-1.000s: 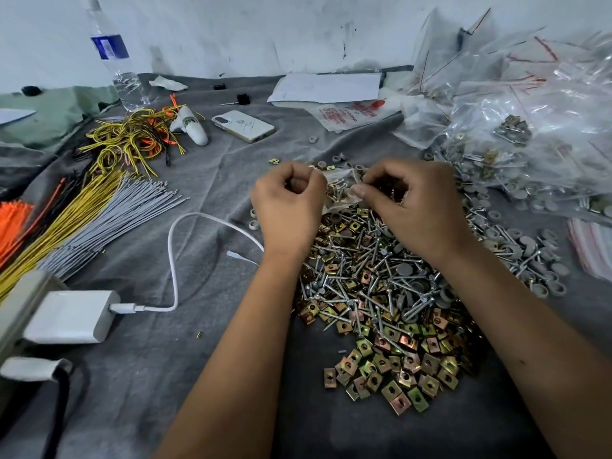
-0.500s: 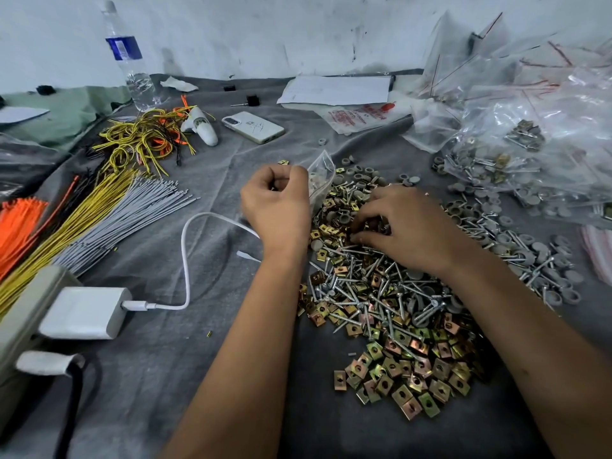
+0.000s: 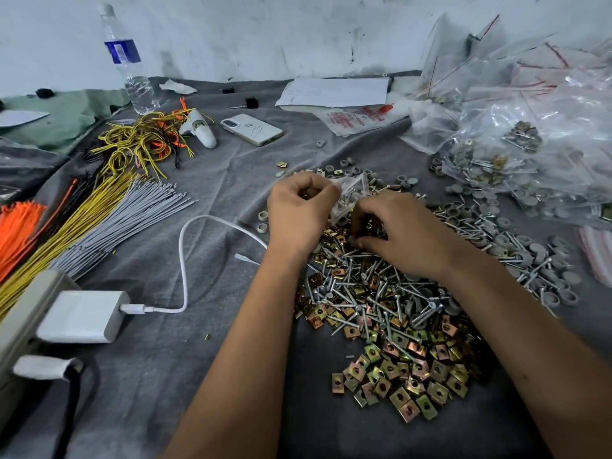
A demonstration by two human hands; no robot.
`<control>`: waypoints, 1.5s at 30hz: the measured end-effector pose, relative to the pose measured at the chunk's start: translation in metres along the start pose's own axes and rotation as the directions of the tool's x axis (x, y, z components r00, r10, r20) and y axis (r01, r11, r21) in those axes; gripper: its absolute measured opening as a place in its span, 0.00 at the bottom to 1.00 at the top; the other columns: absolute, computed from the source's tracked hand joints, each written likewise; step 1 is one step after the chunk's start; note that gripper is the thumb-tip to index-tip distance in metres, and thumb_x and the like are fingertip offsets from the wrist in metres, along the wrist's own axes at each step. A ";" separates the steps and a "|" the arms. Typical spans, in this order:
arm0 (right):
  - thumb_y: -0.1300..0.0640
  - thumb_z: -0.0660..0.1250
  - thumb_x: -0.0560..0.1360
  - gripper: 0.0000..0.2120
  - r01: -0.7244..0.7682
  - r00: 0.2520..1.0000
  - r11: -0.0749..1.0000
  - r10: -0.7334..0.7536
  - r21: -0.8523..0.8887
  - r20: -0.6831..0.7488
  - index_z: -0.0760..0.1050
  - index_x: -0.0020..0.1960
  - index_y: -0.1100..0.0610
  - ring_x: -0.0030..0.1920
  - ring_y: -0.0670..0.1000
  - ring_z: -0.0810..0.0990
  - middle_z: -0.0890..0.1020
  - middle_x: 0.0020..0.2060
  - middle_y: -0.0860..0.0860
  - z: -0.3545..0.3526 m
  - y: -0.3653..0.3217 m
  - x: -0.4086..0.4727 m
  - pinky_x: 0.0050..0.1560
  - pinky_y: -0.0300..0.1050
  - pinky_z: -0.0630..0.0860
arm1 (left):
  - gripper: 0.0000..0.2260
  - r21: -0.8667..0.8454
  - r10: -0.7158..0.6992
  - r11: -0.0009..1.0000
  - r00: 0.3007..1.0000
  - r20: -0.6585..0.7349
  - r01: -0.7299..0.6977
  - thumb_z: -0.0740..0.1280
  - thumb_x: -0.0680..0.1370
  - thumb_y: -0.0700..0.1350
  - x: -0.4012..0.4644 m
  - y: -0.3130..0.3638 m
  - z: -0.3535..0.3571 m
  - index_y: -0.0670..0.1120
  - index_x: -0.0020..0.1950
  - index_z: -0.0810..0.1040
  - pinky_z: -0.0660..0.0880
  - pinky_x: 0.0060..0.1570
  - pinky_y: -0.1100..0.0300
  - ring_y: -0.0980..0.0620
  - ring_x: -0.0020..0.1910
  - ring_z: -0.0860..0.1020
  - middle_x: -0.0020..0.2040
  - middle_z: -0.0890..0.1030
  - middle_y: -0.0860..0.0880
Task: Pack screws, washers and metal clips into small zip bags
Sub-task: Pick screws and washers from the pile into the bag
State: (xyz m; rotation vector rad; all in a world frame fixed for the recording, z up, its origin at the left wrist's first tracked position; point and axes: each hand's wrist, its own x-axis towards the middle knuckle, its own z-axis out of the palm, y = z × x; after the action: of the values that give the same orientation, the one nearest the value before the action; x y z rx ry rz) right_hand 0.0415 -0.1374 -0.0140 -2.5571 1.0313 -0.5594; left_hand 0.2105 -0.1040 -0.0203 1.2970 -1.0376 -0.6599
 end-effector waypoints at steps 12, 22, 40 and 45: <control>0.54 0.75 0.75 0.07 0.025 0.999 0.996 -0.023 0.080 -0.024 0.77 0.44 0.47 0.45 0.35 0.78 0.81 0.42 0.37 0.003 0.001 -0.001 0.46 0.35 0.70 | 0.05 -0.732 -0.473 0.624 0.878 -0.074 0.274 0.62 0.81 0.34 0.011 0.012 -0.020 0.39 0.46 0.74 0.65 0.19 0.68 0.58 0.21 0.69 0.40 0.76 0.43; 0.50 0.74 0.76 0.04 0.030 0.997 0.999 -0.029 -0.021 0.067 0.79 0.48 0.46 0.50 0.37 0.73 0.75 0.48 0.39 0.002 0.003 0.000 0.50 0.34 0.67 | 0.15 -0.864 -0.478 0.381 0.870 0.121 0.330 0.53 0.82 0.36 0.011 0.010 -0.031 0.44 0.37 0.68 0.60 0.20 0.71 0.61 0.23 0.65 0.26 0.72 0.51; 0.60 0.78 0.73 0.07 0.141 0.871 0.981 -0.058 0.135 -0.488 0.86 0.51 0.58 0.44 0.44 0.84 0.87 0.45 0.48 -0.009 -0.011 -0.001 0.49 0.46 0.82 | 0.08 0.004 -0.007 1.000 0.999 -0.042 0.008 0.70 0.73 0.41 -0.003 0.000 0.005 0.43 0.34 0.79 0.69 0.34 0.52 0.46 0.30 0.72 0.29 0.76 0.44; 0.59 0.75 0.76 0.07 0.139 0.813 0.984 -0.047 0.114 -0.580 0.84 0.53 0.60 0.49 0.49 0.84 0.86 0.48 0.51 -0.009 -0.009 0.000 0.53 0.46 0.80 | 0.09 -0.062 -0.013 0.998 0.950 -0.313 -0.007 0.69 0.75 0.38 0.001 0.001 -0.003 0.46 0.35 0.80 0.68 0.32 0.60 0.53 0.30 0.71 0.29 0.76 0.51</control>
State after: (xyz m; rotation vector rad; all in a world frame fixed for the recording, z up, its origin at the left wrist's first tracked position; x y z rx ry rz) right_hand 0.0423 -0.1324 -0.0020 -2.3510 0.9839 -1.4507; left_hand 0.2137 -0.1038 -0.0191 1.2996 -0.7490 -0.4645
